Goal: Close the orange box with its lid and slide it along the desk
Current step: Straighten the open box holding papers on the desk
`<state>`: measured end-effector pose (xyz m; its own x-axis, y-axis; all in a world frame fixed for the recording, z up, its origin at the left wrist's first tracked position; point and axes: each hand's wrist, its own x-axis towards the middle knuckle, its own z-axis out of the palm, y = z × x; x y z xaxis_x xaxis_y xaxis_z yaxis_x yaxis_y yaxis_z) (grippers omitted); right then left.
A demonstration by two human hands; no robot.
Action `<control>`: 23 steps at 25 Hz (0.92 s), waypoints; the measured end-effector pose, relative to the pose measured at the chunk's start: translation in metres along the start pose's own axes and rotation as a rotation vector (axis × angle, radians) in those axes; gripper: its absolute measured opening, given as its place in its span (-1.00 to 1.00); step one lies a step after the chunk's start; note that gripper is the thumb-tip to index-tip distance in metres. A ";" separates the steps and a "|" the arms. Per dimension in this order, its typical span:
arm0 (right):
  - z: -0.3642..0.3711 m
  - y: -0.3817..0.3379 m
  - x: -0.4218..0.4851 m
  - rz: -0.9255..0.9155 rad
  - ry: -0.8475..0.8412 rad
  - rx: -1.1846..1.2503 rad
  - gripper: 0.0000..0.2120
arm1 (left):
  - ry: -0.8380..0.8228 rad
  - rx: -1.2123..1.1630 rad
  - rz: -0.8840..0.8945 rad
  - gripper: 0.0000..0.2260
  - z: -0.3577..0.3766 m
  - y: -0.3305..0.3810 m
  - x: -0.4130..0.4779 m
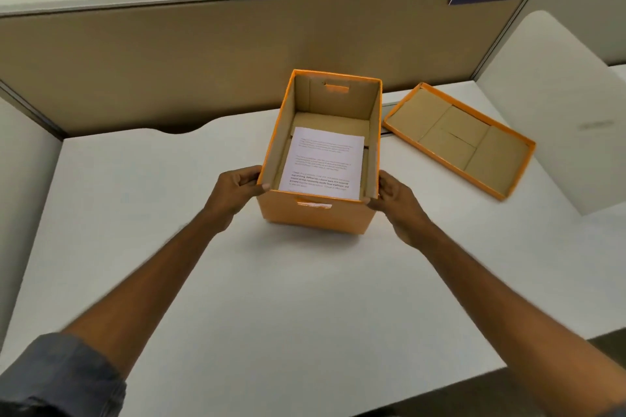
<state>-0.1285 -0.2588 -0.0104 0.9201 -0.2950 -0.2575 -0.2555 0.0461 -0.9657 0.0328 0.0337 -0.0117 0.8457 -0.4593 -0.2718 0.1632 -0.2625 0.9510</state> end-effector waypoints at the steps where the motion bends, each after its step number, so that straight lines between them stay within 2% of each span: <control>1: -0.011 0.000 -0.006 0.003 -0.038 -0.004 -0.43 | 0.014 -0.031 0.000 -0.64 0.011 -0.002 -0.015; 5: -0.054 0.006 -0.039 0.021 -0.145 -0.039 -0.45 | 0.093 -0.089 0.010 -0.64 0.064 -0.014 -0.074; 13: -0.135 0.029 -0.100 -0.039 -0.329 -0.137 -0.41 | 0.274 -0.048 -0.014 -0.62 0.179 -0.034 -0.158; 18: -0.157 0.040 -0.109 -0.051 -0.338 -0.182 -0.40 | 0.390 0.053 -0.049 -0.69 0.221 -0.026 -0.175; 21: -0.159 0.040 -0.110 -0.047 -0.346 -0.193 -0.42 | 0.429 0.191 -0.069 -0.76 0.230 -0.024 -0.174; 23: -0.161 0.041 -0.110 -0.037 -0.354 -0.224 -0.40 | 0.472 0.324 -0.144 -0.57 0.237 -0.027 -0.172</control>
<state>-0.2877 -0.3778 -0.0164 0.9650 0.0553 -0.2563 -0.2430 -0.1789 -0.9534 -0.2373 -0.0819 -0.0257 0.9734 0.0078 -0.2290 0.1918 -0.5745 0.7958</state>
